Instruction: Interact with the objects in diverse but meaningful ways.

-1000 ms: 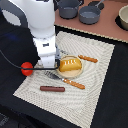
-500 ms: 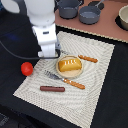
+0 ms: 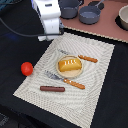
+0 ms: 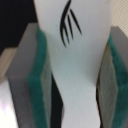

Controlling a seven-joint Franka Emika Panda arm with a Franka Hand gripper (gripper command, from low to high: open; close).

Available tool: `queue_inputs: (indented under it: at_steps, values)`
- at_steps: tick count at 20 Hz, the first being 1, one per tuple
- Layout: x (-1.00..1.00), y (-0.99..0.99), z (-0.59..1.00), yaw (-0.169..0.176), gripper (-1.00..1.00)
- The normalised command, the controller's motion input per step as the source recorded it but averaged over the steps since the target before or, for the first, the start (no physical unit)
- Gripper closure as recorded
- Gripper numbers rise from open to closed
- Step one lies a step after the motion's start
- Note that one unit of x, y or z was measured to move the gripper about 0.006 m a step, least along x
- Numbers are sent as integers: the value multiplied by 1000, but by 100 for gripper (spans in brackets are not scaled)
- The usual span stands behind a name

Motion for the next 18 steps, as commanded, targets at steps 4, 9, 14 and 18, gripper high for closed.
queue_inputs:
  at_steps: [4,9,14,18]
  values:
    - [-574,329,-318,0,100]
    - [-594,272,-451,0,100]
    - [-382,215,-462,0,100]
    - [-232,181,-460,0,100]
